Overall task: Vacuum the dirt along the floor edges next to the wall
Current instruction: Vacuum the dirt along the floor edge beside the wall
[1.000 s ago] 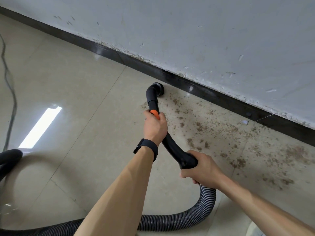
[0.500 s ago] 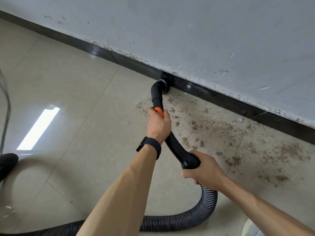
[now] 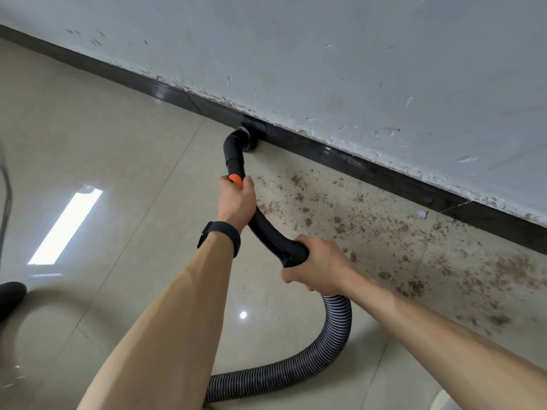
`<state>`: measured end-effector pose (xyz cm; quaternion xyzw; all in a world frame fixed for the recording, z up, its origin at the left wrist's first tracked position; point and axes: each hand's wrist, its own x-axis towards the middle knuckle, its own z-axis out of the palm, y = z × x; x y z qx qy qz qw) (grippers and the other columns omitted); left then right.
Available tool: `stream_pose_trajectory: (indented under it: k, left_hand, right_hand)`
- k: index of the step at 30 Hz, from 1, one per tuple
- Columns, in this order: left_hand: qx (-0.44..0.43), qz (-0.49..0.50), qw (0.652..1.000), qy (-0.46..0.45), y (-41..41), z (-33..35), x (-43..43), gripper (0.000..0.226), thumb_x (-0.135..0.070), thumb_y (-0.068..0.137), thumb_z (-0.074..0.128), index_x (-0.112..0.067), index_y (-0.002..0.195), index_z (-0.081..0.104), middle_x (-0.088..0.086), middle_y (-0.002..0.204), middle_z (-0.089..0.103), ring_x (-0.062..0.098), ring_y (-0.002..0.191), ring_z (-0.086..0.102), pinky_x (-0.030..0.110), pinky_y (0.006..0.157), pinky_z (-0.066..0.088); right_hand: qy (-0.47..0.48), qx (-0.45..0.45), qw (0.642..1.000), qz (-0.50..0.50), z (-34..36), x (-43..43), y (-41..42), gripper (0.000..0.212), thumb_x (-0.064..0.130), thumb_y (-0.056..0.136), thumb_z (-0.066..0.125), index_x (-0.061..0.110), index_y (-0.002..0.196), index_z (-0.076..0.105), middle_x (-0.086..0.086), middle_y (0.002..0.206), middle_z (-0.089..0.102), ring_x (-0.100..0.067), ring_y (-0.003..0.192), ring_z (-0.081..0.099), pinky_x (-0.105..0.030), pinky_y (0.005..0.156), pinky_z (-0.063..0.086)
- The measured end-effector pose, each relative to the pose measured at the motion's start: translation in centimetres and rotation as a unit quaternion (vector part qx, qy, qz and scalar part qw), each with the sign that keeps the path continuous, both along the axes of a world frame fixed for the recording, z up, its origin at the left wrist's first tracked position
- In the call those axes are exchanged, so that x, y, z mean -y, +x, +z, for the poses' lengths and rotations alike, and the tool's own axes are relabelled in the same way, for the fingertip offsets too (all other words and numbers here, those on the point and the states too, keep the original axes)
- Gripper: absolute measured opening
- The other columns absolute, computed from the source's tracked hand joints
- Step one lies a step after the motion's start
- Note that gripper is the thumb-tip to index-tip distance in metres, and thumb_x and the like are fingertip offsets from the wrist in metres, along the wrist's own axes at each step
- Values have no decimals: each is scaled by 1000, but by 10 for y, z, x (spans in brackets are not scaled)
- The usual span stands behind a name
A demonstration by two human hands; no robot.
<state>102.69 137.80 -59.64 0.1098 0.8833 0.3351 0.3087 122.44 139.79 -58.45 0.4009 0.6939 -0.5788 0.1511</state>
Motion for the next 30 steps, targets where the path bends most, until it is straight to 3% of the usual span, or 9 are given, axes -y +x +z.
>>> stream_pose_trajectory:
  k: [10,17,19,24,27,30]
  left_hand:
    - [17,24,1000,4,-7,15,26,22,-29,102,46,-10,109,38,1,84,41,15,67,44,30,56,36]
    - [55,115,991,33,28,25,102,16,-25,100,47,-12,101,37,1,81,39,17,67,43,30,60,40]
    - [55,134,989,33,37,26,123,16,-25,100,48,-13,99,38,2,80,38,17,66,42,30,59,40]
    - [64,165,984,27,62,22,155,24,-28,99,48,-12,116,39,4,83,44,19,69,48,35,64,45]
    - [62,167,984,23,68,19,151,28,-30,99,48,-15,119,37,4,85,48,21,71,51,37,68,48]
    - [51,162,985,32,71,18,142,25,-28,98,48,-12,115,39,5,85,48,21,70,51,36,68,48]
  right_hand:
    - [-9,8,1000,28,12,13,-11,30,34,69,82,26,91,63,4,69,70,-11,51,68,-25,48,54]
    - [-28,27,995,96,12,57,14,34,32,61,84,23,87,63,-1,74,72,-23,56,73,-33,49,55]
    - [-33,31,992,116,14,69,20,33,31,60,83,22,85,63,0,70,71,-19,51,70,-32,47,53]
    - [-1,57,986,159,20,86,40,40,39,56,81,22,86,63,3,75,71,-14,56,64,-32,52,53]
    - [-2,49,987,150,22,83,47,37,37,57,82,23,86,63,1,75,72,-19,58,69,-34,52,54]
    - [-17,44,991,123,26,80,52,34,29,63,85,19,86,63,2,70,70,-14,48,64,-31,48,52]
